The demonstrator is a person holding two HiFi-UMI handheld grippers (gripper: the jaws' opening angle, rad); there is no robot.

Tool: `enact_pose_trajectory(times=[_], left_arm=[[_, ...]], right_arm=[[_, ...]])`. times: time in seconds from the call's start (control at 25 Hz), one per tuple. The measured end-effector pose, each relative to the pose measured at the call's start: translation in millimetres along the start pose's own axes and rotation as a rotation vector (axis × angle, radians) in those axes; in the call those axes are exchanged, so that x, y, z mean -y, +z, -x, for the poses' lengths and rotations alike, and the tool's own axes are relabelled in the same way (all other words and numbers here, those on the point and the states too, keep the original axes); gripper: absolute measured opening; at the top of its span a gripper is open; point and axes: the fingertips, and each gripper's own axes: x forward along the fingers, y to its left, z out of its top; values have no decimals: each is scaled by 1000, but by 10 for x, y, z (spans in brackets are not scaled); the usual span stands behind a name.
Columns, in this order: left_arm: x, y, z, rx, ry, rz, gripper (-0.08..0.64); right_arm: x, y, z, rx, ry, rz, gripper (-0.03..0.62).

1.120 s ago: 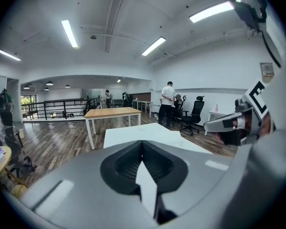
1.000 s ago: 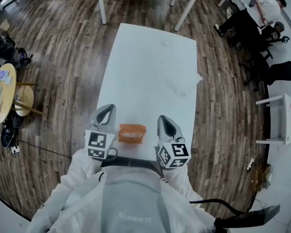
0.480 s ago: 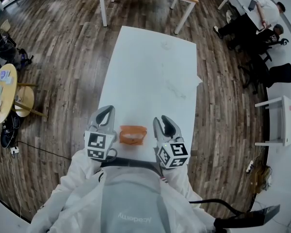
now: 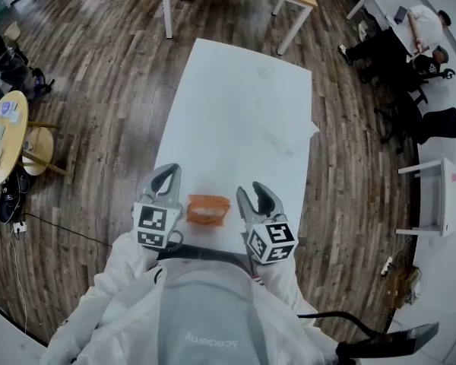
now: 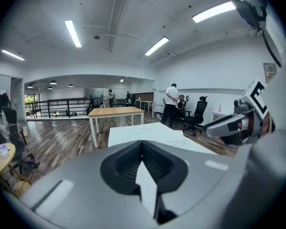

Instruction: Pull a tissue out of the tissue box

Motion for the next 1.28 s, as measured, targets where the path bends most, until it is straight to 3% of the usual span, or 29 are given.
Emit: enact_pose_trajectory(times=[0.32, 0.76, 1.28], left_arm=[[-49, -26, 40, -9, 26, 8, 0], [-60, -122, 73, -27, 46, 30, 0], [-102, -143, 138, -27, 76, 47, 0]], right_arm=[[-83, -82, -54, -50, 61, 36, 158], [-409, -521, -204, -224, 255, 140, 158], [-644, -996, -270, -393, 412, 352, 158]])
